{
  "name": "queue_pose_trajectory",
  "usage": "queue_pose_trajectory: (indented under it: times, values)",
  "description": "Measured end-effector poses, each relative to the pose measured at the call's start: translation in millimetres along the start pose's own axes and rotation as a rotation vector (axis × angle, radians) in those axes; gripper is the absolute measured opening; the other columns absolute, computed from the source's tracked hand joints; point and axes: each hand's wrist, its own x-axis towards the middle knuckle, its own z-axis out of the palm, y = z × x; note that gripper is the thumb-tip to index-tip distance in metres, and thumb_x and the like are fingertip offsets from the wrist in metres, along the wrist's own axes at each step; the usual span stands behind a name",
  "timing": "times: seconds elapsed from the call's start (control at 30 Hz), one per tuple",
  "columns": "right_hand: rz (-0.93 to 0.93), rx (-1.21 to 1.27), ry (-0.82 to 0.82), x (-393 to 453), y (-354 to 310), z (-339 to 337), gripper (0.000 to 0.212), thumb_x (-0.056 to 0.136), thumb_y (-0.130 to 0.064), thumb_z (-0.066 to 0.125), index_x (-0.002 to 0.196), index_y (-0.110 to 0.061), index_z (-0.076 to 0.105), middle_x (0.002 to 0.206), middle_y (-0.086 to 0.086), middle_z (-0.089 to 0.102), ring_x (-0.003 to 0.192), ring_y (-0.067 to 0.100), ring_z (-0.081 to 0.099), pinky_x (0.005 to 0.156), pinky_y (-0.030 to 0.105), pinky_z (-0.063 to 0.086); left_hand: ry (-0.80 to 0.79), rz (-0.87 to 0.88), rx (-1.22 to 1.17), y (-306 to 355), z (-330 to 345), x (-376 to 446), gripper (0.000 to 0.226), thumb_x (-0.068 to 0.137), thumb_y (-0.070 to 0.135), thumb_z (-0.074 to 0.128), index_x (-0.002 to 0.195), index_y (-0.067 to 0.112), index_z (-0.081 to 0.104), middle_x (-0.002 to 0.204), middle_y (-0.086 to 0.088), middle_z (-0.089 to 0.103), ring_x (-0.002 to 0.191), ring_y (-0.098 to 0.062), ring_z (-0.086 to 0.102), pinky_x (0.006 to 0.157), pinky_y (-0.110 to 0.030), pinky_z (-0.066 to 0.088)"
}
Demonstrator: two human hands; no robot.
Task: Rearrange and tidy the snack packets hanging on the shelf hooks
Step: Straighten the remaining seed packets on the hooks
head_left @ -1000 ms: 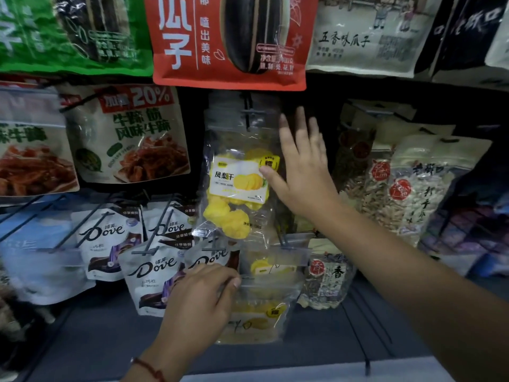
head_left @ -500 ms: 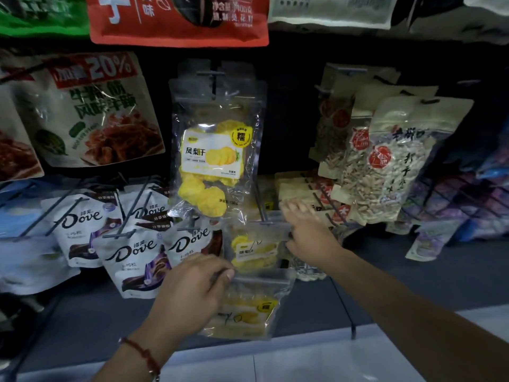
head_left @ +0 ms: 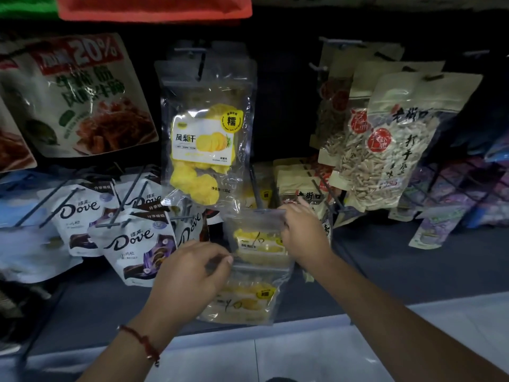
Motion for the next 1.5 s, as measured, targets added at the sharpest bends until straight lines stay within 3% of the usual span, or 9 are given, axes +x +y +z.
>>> queue_pose_trajectory:
  times: [0.1, 0.17, 0.23, 0.43, 0.53, 0.83, 1.1, 1.2, 1.5]
  values:
    - [-0.039, 0.008, 0.047, -17, -1, -10, 0.017, 0.079, 0.003, 0.056, 0.07, -0.011, 0.052, 0.067, 0.003, 0.05, 0.07, 0.028, 0.054, 0.08, 0.043, 0.051, 0.01, 0.006, -0.007, 3, 0, 0, 0.035, 0.081, 0.054, 0.046, 0.083, 0.033, 0.073, 0.077, 0.029, 0.061, 0.089, 0.004, 0.056, 0.066, -0.012, 0.04]
    - [-0.056, 0.01, 0.01, -35, 4, -13, 0.012, 0.084, -0.003, 0.054, 0.081, -0.009, 0.064, 0.075, 0.006, 0.058, 0.074, 0.027, 0.055, 0.063, 0.033, 0.038, 0.008, 0.016, -0.008, 4, -1, -2, 0.031, 0.081, 0.053, 0.049, 0.081, 0.034, 0.073, 0.076, 0.03, 0.06, 0.088, 0.004, 0.056, 0.065, -0.012, 0.039]
    - [-0.009, 0.056, -0.01, -55, 12, -17, 0.019, 0.088, -0.009, 0.055, 0.094, -0.019, 0.071, 0.085, -0.003, 0.063, 0.081, 0.016, 0.052, 0.064, 0.029, 0.035, 0.0, 0.03, -0.004, 5, -2, -3, 0.026, 0.082, 0.051, 0.051, 0.08, 0.036, 0.072, 0.075, 0.032, 0.06, 0.088, 0.005, 0.056, 0.066, -0.014, 0.04]
    - [0.101, 0.114, -0.05, -93, 18, -43, 0.009, 0.082, -0.019, 0.074, 0.084, -0.028, 0.075, 0.072, -0.018, 0.056, 0.076, 0.007, 0.052, 0.063, 0.023, 0.045, 0.005, 0.03, -0.007, 6, -7, -10, 0.026, 0.081, 0.052, 0.052, 0.079, 0.036, 0.072, 0.094, 0.034, 0.061, 0.09, 0.006, 0.055, 0.067, -0.016, 0.041]
    - [0.122, 0.153, -0.078, -91, 9, -71, 0.003, 0.083, -0.031, 0.074, 0.084, -0.034, 0.075, 0.072, -0.025, 0.054, 0.075, -0.001, 0.052, 0.065, 0.018, 0.041, 0.029, 0.027, -0.011, 5, -13, -14, 0.024, 0.08, 0.05, 0.053, 0.079, 0.035, 0.072, 0.08, 0.028, 0.063, 0.088, 0.006, 0.056, 0.067, -0.016, 0.043]
    - [-0.157, 0.282, 0.0, -25, -65, -165, 0.011, 0.089, -0.037, 0.065, 0.08, -0.033, 0.069, 0.081, -0.015, 0.057, 0.087, 0.003, 0.054, 0.072, 0.024, 0.043, 0.085, 0.12, 0.065, 10, -38, -24, 0.017, 0.085, 0.043, 0.058, 0.078, 0.034, 0.07, 0.074, 0.033, 0.056, 0.079, 0.006, 0.054, 0.066, -0.015, 0.042]
    - [-0.121, 0.48, 0.132, 81, -123, -166, 0.012, 0.086, -0.03, 0.071, 0.074, -0.025, 0.069, 0.086, -0.006, 0.059, 0.076, -0.001, 0.057, 0.068, 0.013, 0.041, 0.121, 0.115, 0.043, 10, -47, -25, 0.014, 0.083, 0.046, 0.06, 0.077, 0.037, 0.069, 0.075, 0.032, 0.056, 0.082, 0.012, 0.053, 0.065, -0.006, 0.04]
    - [-0.096, 0.544, 0.173, 109, -134, -153, 0.016, 0.086, -0.03, 0.071, 0.076, -0.018, 0.071, 0.088, -0.002, 0.063, 0.075, 0.002, 0.059, 0.071, 0.02, 0.044, 0.133, 0.11, 0.046, 10, -49, -25, 0.016, 0.082, 0.048, 0.059, 0.077, 0.037, 0.069, 0.074, 0.031, 0.057, 0.082, 0.013, 0.053, 0.068, -0.007, 0.041]
    - [-0.059, 0.667, 0.214, 138, -143, -135, 0.011, 0.084, -0.027, 0.075, 0.075, -0.027, 0.071, 0.073, -0.015, 0.067, 0.069, -0.006, 0.062, 0.066, 0.019, 0.05, 0.133, 0.117, 0.038, 5, -49, -24, 0.016, 0.081, 0.046, 0.059, 0.076, 0.035, 0.07, 0.071, 0.029, 0.057, 0.08, 0.009, 0.051, 0.065, -0.002, 0.036]
